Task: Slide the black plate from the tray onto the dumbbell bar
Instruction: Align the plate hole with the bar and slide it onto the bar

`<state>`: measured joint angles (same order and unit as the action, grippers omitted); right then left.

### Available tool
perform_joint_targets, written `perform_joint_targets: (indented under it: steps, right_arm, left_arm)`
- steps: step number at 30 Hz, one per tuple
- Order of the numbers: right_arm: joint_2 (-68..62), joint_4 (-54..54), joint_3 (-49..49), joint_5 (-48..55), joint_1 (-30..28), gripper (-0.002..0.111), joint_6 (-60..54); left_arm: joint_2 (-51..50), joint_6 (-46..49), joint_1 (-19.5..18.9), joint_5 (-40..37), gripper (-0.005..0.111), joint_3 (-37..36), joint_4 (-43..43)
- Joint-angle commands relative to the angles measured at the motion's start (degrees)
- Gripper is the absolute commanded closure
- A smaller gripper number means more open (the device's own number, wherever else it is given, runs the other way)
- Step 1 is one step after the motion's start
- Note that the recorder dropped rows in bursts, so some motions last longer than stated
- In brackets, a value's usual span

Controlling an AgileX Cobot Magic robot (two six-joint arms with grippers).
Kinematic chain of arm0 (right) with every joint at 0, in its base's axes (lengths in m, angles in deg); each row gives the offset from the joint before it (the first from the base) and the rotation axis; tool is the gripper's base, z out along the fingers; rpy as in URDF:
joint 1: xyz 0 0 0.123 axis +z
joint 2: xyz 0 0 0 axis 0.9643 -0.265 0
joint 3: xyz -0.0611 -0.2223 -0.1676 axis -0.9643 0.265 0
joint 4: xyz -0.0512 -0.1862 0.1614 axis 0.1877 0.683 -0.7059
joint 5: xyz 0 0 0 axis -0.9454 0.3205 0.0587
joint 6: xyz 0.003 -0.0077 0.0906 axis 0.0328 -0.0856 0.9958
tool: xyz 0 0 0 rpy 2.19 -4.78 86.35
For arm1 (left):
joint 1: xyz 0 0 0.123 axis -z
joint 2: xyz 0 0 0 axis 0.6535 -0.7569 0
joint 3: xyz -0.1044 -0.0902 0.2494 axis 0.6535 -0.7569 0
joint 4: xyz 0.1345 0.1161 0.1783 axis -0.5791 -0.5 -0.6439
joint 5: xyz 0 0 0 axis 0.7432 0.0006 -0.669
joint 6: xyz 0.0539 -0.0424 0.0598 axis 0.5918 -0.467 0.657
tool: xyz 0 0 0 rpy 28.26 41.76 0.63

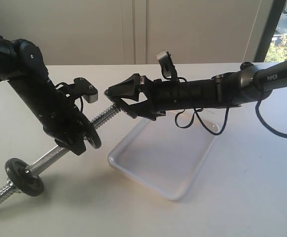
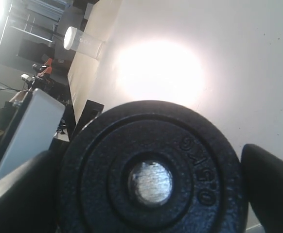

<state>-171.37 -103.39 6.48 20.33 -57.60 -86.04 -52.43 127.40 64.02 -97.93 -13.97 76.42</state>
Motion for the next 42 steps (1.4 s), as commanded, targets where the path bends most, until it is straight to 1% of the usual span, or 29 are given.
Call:
perform_joint_targets:
  steps: [1, 7, 15, 24, 31, 42]
  right_arm:
    - [1.1, -1.3, -0.1, 2.4, 2.4, 0.108, -0.3]
    - [1.1, -1.3, -0.1, 1.5, 3.6, 0.108, -0.3]
    - [1.1, -1.3, -0.1, -0.3, 3.5, 0.108, 4.9]
    - [1.1, -1.3, -0.1, -1.7, 3.5, 0.108, 6.7]
    - [1.1, -1.3, -0.4, -1.7, 3.7, 0.108, 8.0]
    - [1.1, -1.3, -3.6, 1.6, 3.7, 0.108, 8.5]
  left_arm:
    - [2.3, -0.4, 0.2, 1.4, 0.107, 1.0, 4.0]
    - [2.3, -0.4, 0.2, 2.2, 0.107, 1.0, 4.3]
    - [2.3, -0.6, 0.2, 2.8, 0.107, 1.0, 5.2]
    - [2.3, -0.7, 0.2, 5.0, 0.107, 1.0, 6.4]
    - [2.3, -0.8, 0.2, 5.9, 0.107, 1.0, 7.1]
    - [2.3, -0.7, 0.2, 5.3, 0.107, 1.0, 7.1]
